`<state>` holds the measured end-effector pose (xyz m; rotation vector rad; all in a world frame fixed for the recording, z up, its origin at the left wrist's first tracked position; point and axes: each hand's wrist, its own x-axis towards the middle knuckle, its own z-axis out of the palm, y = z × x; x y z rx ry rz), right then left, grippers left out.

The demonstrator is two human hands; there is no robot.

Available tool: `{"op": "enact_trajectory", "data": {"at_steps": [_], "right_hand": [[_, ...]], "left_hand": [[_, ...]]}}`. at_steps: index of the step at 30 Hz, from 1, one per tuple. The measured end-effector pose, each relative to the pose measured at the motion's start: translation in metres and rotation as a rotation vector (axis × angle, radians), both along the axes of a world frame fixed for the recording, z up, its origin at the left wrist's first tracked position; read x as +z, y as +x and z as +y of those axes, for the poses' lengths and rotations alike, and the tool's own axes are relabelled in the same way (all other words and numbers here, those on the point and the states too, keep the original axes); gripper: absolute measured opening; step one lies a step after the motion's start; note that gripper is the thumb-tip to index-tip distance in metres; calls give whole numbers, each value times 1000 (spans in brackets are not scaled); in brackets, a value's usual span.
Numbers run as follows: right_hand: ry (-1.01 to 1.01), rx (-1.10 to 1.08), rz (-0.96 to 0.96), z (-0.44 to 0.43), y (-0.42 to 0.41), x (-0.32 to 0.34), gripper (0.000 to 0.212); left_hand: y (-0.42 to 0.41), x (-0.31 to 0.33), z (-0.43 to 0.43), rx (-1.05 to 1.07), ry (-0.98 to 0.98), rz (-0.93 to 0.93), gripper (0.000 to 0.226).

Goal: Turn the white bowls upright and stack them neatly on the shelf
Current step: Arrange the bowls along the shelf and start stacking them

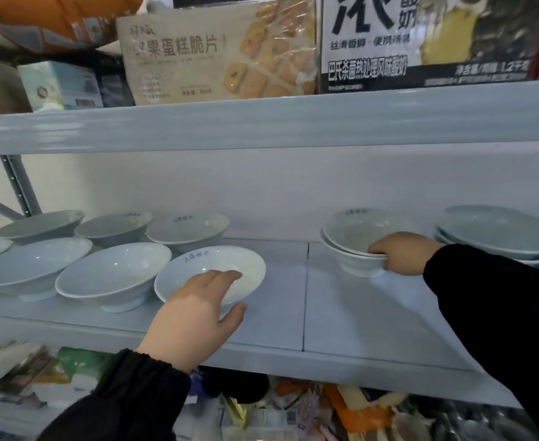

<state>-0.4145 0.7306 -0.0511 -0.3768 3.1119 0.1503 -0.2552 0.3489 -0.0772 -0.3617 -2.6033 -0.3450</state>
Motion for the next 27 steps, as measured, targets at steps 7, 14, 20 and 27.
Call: {"op": "enact_trajectory", "data": {"at_steps": [7,14,20,27], "right_hand": [[-27,-25,61,4,13,-3,44],[-137,21,154,5,39,5,77],[-201,55,216,20,46,6,75],[-300,122,260,43,49,5,72]], "left_hand": [[-28,4,-8,108,-117,-275,68],[-40,-12,-2,130,-280,-336,61],[-42,-14,5,167,-278,-282,61],[-47,20,50,141,-208,-60,61]]}}
